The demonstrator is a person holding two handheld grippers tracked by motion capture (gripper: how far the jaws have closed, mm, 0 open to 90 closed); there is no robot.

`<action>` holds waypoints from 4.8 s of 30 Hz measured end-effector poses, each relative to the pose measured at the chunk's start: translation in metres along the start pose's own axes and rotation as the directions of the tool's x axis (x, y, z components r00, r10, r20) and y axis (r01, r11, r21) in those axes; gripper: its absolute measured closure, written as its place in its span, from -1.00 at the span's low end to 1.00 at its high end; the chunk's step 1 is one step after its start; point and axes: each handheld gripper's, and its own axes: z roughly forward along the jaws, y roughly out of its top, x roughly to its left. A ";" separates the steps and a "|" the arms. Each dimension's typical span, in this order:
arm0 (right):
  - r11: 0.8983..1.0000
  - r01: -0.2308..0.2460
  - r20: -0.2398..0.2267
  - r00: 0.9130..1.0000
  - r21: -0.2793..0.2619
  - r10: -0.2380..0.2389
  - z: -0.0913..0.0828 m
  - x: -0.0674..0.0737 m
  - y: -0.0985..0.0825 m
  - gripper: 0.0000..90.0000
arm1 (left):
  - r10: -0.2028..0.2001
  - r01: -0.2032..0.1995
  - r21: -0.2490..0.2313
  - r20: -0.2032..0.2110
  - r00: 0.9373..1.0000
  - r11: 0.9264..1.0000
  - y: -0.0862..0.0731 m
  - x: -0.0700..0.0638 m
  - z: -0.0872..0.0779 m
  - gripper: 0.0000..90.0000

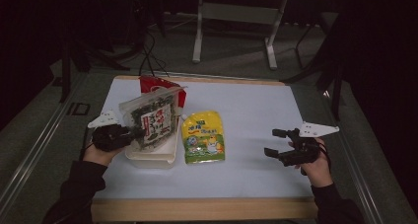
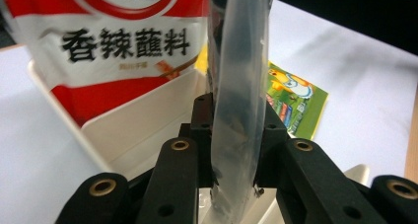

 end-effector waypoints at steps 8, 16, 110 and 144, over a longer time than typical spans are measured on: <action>1.000 0.012 -0.004 1.000 0.007 -0.012 0.002 0.002 0.001 -0.68 | -0.081 0.081 -0.050 0.007 0.997 0.995 -0.019 0.016 -0.002 0.69; 1.000 0.020 -0.006 1.000 0.003 -0.020 0.001 0.002 0.002 -0.69 | -0.096 0.093 -0.048 -0.071 0.993 0.995 -0.020 0.015 0.001 0.50; 0.975 0.058 0.042 0.997 0.214 -0.068 0.154 -0.029 0.036 -0.63 | 0.088 -0.085 -0.054 0.057 0.994 0.995 -0.049 -0.162 0.022 -0.96; 0.928 -0.005 0.097 0.995 0.373 -0.034 0.267 -0.084 0.021 -0.79 | 0.076 -0.074 -0.017 0.094 0.993 0.997 -0.056 -0.161 0.026 -0.96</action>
